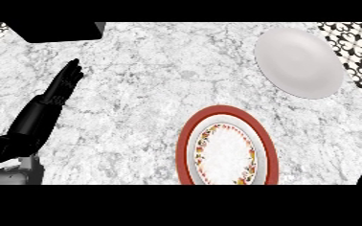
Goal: Pick the lemon from the plate and place it in the plate
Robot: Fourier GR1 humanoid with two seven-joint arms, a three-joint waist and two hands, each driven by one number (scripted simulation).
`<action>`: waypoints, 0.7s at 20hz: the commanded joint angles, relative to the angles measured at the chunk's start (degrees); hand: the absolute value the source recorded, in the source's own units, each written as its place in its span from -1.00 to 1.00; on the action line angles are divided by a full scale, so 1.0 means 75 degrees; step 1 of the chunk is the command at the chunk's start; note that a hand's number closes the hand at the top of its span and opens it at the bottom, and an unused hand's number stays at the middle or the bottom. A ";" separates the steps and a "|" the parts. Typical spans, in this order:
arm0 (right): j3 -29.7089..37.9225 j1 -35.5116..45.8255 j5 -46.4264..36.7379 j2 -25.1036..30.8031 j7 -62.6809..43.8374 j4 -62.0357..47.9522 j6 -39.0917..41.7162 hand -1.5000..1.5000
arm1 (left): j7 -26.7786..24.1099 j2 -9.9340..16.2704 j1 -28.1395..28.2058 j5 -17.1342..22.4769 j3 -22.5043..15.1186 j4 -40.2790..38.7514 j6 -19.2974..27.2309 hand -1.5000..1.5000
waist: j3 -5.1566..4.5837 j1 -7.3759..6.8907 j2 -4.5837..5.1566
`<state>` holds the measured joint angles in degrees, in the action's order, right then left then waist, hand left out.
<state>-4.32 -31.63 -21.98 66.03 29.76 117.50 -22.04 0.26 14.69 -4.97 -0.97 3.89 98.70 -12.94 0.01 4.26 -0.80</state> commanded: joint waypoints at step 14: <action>0.1095 0.3093 0.1982 -0.0921 0.0018 -0.2701 0.1901 1.00 | -0.0275 -0.0211 -0.0989 -0.0188 -0.0179 -0.0838 -0.0242 0.00 | 0.0002 -0.0750 0.0163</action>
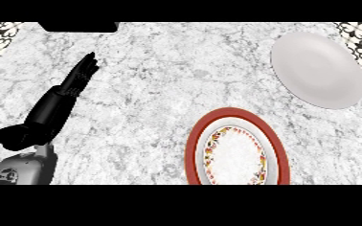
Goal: Pick the lemon from the plate and place it in the plate
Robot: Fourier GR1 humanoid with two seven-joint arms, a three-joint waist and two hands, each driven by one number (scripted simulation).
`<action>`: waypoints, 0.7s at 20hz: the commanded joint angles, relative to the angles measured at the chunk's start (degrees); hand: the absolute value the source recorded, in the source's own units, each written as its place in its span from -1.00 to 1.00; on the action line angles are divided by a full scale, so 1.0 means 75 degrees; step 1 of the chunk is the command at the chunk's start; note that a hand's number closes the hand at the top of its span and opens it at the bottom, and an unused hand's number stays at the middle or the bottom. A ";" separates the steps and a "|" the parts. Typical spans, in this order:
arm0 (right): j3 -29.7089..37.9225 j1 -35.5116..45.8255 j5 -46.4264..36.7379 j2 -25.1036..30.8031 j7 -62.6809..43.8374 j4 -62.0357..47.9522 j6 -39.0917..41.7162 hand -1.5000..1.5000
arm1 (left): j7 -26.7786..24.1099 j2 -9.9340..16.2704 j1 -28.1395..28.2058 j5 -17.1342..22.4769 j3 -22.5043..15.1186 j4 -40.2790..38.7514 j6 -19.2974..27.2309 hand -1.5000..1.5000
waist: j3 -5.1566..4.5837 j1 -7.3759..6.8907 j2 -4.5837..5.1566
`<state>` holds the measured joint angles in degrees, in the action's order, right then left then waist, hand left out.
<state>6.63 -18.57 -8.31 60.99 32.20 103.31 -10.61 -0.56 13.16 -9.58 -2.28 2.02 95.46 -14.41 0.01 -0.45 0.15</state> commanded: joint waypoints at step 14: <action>-0.1651 0.5925 -0.2127 -0.1927 -0.0087 -0.5912 0.0496 1.00 | -0.0159 -0.0561 -0.0049 -0.0390 -0.0456 -0.0149 0.0130 0.00 | 0.0004 -0.0286 0.0056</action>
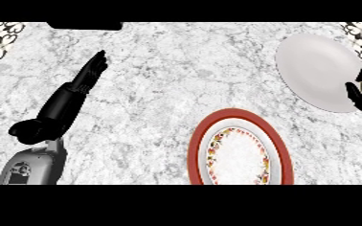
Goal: Pick the lemon from the plate and place it in the plate
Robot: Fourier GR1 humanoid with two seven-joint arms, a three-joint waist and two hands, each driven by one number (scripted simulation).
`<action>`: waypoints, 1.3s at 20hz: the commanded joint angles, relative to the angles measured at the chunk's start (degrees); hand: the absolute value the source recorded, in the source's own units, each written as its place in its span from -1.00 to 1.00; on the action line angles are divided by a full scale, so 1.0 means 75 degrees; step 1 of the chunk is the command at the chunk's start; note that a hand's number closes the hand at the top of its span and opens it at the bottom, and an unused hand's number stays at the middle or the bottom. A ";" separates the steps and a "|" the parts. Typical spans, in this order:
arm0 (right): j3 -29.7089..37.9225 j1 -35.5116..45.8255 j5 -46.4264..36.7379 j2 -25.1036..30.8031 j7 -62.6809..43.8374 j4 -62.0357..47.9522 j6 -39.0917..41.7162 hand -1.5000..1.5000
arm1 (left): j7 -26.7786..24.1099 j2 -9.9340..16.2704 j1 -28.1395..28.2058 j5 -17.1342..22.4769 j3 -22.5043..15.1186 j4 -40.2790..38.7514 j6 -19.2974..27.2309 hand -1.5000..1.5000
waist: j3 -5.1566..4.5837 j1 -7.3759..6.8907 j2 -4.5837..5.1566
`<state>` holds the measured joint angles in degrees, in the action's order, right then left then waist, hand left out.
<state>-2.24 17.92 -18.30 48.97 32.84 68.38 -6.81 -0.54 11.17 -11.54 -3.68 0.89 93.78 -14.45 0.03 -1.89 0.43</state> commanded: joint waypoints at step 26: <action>0.1202 0.3753 0.0220 -0.0966 0.3519 -0.7110 0.3536 -1.00 | 0.0019 0.0093 0.0531 0.0082 0.0153 0.0566 -0.0251 0.00 | 0.0012 -0.0007 -0.0009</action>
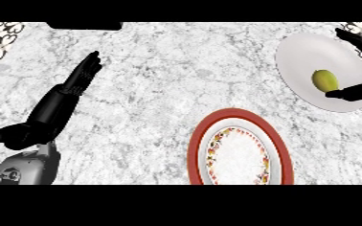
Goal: Pick the lemon from the plate and place it in the plate
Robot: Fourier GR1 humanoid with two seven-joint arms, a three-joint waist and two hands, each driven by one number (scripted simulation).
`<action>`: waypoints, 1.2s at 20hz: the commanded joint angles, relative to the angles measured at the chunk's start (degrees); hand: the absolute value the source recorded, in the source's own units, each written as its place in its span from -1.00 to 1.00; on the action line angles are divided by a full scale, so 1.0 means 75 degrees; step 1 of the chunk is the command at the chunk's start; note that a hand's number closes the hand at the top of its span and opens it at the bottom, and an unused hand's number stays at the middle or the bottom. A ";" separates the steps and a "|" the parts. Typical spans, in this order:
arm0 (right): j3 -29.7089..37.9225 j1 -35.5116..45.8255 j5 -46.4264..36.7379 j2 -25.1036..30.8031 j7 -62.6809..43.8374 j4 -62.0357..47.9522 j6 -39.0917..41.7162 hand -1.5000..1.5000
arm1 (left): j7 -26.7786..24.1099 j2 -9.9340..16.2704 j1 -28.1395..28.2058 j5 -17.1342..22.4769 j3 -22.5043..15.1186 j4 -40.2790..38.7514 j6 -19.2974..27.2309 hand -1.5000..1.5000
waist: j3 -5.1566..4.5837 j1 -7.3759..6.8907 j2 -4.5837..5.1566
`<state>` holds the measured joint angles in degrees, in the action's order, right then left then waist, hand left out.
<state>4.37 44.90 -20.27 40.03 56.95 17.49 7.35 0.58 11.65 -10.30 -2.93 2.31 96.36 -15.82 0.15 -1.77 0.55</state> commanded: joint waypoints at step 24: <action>0.1148 -0.0201 0.2291 0.2245 -0.0951 -0.0272 0.5766 -1.00 | -0.0097 -0.0026 -0.0043 -0.0014 0.0077 -0.0073 0.0017 0.00 | 0.0059 -0.0053 0.0108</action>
<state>12.44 43.78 -4.38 54.53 41.80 15.70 35.78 -0.25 10.93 -10.25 -3.61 2.24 96.02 -15.23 0.56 -1.62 1.20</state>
